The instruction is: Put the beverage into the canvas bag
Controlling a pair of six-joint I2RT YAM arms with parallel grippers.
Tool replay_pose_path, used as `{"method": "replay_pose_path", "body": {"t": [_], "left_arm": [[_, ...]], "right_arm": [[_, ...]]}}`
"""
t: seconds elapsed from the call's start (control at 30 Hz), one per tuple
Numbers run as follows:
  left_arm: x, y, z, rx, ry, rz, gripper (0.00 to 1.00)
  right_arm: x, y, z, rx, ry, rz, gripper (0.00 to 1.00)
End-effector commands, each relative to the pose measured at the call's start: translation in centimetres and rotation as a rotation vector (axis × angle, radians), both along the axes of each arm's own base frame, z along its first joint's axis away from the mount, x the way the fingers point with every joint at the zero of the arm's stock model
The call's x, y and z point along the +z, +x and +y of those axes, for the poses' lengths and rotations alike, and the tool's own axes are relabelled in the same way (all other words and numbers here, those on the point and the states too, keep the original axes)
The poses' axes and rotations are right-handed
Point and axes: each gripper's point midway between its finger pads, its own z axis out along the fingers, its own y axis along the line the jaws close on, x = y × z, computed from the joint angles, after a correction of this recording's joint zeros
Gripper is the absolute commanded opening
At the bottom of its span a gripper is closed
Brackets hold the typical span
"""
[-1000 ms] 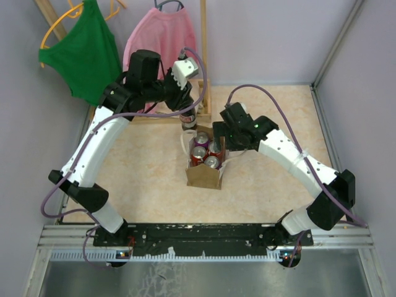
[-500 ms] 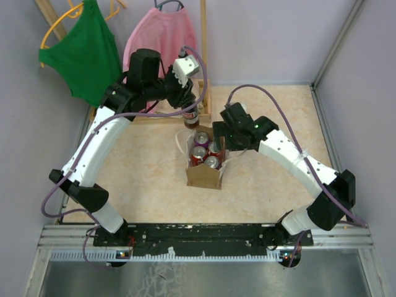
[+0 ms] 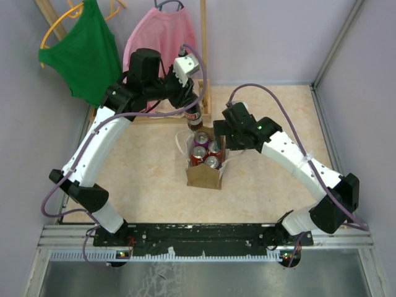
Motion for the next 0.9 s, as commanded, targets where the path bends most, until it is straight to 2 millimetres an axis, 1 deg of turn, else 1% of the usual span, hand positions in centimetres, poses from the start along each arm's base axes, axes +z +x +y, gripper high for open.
{"method": "replay_pose_path", "body": {"t": [0.0,0.3,0.5,0.7,0.87], "left_arm": [[8.2,-2.1,-0.8,-0.079,-0.188,-0.179,0.00],[7.9,-3.7,-1.2,-0.128,-0.213,-0.119,0.00],[7.1,-5.8,-0.9,-0.170,-0.215,-0.060,0.00],[5.4,-8.1,-0.5,-0.214,-0.208,0.019,0.00],[4.5,-9.9,-0.3,-0.257,-0.207,0.061,0.00]], "right_arm": [[2.1,0.7,-0.1,-0.021,0.047,-0.078,0.99],[2.0,0.8,-0.1,-0.020,0.048,-0.074,0.99],[1.9,0.8,-0.2,-0.023,0.041,-0.074,0.99],[1.8,1.0,-0.1,-0.022,0.041,-0.070,0.99],[1.7,1.0,0.0,-0.019,0.039,-0.064,0.99]]}}
